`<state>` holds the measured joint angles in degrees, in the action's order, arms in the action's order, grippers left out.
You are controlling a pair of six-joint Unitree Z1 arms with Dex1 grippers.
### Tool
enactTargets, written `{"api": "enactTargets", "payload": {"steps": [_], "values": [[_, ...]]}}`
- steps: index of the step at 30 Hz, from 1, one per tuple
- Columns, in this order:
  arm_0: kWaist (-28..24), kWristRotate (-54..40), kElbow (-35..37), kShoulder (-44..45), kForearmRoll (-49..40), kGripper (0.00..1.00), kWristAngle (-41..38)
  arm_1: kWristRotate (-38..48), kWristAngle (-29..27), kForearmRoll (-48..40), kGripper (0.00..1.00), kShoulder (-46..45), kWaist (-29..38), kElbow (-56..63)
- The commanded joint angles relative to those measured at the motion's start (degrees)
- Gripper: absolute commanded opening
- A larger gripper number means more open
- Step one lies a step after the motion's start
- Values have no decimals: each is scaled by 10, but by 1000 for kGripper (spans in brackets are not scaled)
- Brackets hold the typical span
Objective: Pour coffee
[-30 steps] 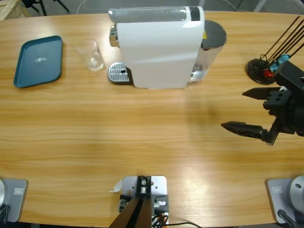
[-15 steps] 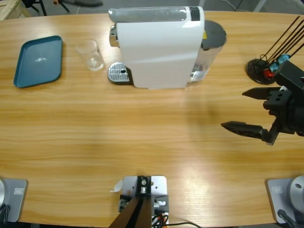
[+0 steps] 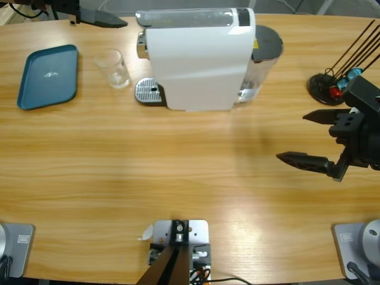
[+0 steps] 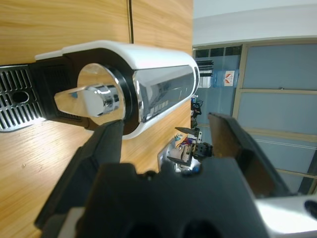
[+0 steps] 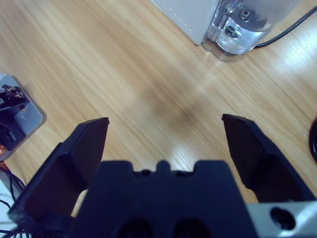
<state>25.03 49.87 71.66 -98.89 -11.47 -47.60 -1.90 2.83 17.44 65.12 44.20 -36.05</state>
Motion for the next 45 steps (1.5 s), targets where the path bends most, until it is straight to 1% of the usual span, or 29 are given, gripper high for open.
{"api": "enactTargets", "payload": {"steps": [1,12,13,14,16,17,19,20,32,45], "values": [[-1,24,-18,-43,42,747,5,-1,5,-6,1000,-7,6,14],[15,44,-20,-65,76,747,1,-1,4,-7,1000,-6,6,15],[15,45,-21,-65,77,743,1,-1,4,-7,1000,-6,6,15],[15,45,-21,-64,78,716,1,-1,4,-7,1000,-5,6,15],[16,45,-22,-64,81,496,1,-1,4,-7,1000,-5,6,15],[16,45,-24,-63,86,410,1,-1,4,-7,1000,-5,6,15],[16,46,-29,-60,96,101,1,-1,4,-7,1000,-5,6,15],[16,47,-33,-57,102,5,1,-1,4,-7,1000,-5,6,15],[23,43,-50,-37,135,0,-12,-1,3,-10,1000,-3,6,17],[16,63,-26,20,149,0,9,-1,2,-12,1000,3,6,17]]}}
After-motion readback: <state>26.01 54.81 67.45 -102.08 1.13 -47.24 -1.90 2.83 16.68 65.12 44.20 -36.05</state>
